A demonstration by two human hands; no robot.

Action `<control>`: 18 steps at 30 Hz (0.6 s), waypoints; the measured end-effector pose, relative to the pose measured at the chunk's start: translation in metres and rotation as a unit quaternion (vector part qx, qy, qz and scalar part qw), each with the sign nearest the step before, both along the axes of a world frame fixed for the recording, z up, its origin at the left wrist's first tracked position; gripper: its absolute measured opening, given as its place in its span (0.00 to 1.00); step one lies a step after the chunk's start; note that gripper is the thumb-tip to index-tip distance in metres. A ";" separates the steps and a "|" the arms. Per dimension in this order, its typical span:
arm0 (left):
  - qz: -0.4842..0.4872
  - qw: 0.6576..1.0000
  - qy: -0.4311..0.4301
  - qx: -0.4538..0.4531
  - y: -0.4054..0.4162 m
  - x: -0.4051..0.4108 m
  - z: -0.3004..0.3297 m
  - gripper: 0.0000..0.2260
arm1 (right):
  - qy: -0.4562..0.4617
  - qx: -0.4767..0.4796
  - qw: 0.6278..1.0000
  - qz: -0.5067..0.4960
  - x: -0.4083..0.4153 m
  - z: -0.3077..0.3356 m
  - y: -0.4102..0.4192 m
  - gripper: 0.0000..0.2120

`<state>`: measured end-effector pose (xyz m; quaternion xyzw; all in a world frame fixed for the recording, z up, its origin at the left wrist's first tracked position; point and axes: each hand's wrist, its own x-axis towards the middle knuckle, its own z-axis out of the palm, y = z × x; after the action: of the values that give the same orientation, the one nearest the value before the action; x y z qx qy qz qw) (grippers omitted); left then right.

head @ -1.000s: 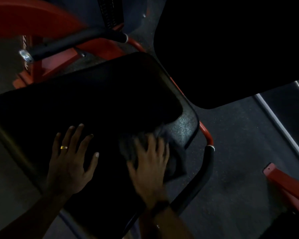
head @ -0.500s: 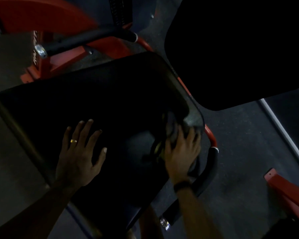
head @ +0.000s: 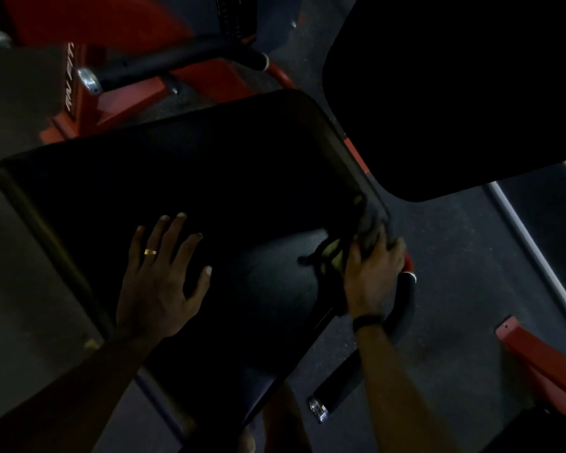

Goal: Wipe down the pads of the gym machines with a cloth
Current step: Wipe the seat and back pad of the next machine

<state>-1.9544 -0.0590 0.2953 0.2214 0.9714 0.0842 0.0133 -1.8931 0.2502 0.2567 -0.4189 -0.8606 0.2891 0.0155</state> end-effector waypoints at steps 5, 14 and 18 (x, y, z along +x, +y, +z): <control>0.003 1.000 -0.010 0.001 -0.001 -0.001 0.001 0.25 | -0.013 -0.052 0.998 -0.031 0.046 0.011 -0.055 0.29; 0.010 1.000 -0.008 -0.007 0.000 0.000 -0.002 0.24 | -0.167 0.064 0.979 -0.094 -0.112 -0.041 0.050 0.26; 0.008 1.000 -0.004 -0.013 0.000 0.000 -0.003 0.25 | -0.145 0.127 0.981 -0.005 -0.119 -0.038 0.030 0.35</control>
<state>-1.9542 -0.0589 0.2925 0.2129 0.9742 0.0724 0.0191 -2.0116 0.2803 0.2187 -0.4554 -0.8813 0.1134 -0.0548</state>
